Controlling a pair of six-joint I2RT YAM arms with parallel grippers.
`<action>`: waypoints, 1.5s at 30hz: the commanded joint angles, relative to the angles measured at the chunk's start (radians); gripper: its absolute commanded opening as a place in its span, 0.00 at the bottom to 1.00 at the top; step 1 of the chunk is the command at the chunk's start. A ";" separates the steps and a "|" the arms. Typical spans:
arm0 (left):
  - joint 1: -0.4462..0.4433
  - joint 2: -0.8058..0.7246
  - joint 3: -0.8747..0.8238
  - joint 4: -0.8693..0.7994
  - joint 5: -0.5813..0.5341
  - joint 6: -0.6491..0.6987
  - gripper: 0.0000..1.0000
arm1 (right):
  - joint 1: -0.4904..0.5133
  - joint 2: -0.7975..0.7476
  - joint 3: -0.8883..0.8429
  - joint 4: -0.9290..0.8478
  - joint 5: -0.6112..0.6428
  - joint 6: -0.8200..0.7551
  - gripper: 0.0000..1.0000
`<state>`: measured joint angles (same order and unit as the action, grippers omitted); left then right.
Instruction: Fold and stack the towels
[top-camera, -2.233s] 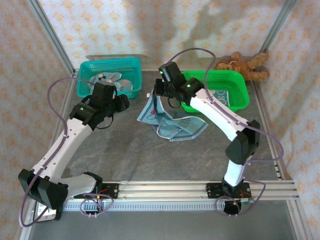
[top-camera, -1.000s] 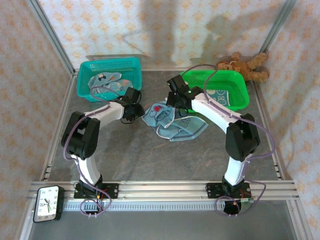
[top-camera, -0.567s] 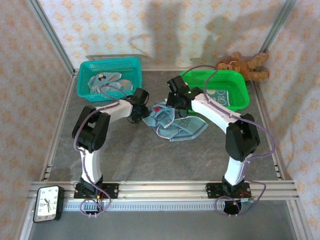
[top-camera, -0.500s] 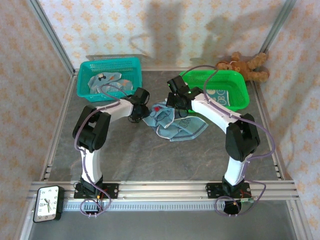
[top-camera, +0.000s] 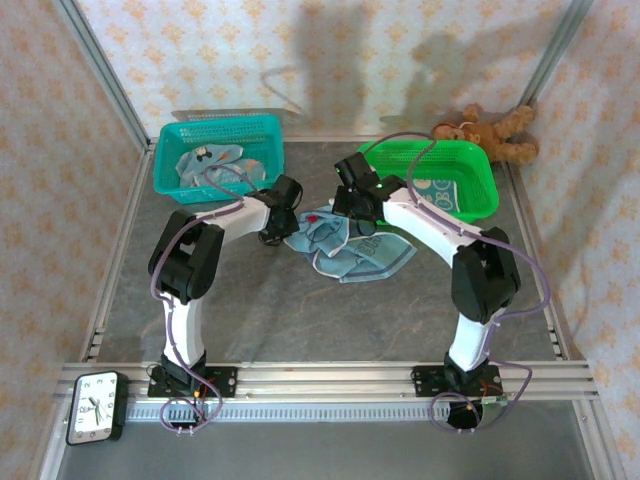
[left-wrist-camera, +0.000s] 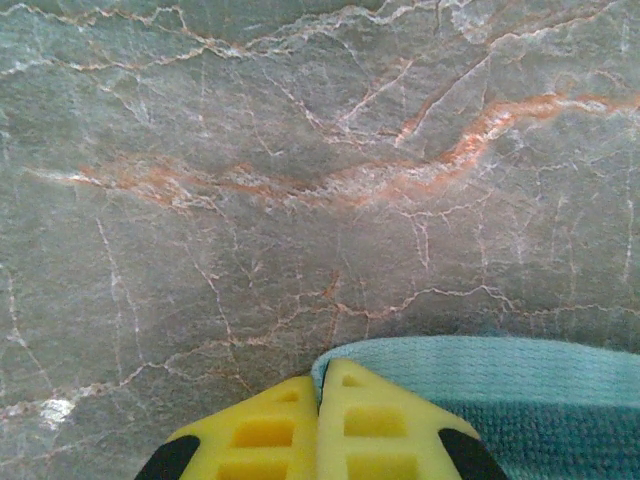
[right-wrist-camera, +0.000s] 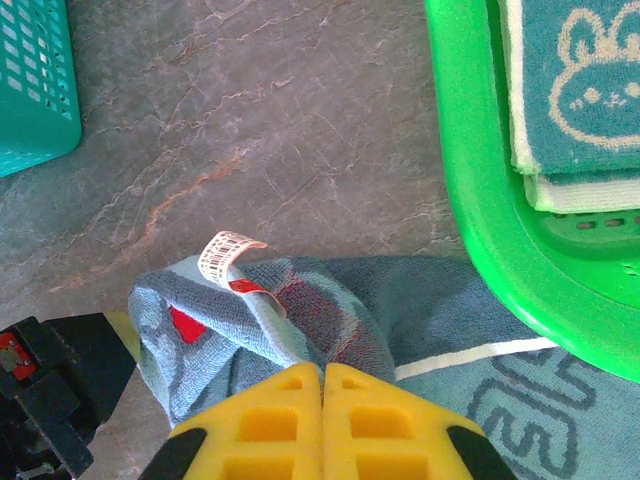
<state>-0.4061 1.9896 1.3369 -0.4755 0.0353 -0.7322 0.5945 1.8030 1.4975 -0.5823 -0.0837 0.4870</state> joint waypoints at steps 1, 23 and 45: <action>-0.008 -0.105 -0.010 -0.022 -0.046 0.011 0.00 | 0.003 -0.069 -0.009 0.013 0.001 0.010 0.00; -0.013 -0.596 0.393 -0.176 -0.134 0.284 0.00 | 0.002 -0.324 0.192 0.113 0.129 -0.236 0.00; -0.020 -0.776 0.546 -0.231 0.013 0.338 0.00 | 0.045 -0.437 0.340 0.145 0.009 -0.268 0.00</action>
<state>-0.4156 1.2716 1.8709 -0.6952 -0.0010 -0.3920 0.6102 1.4490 1.8389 -0.4660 -0.0273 0.2127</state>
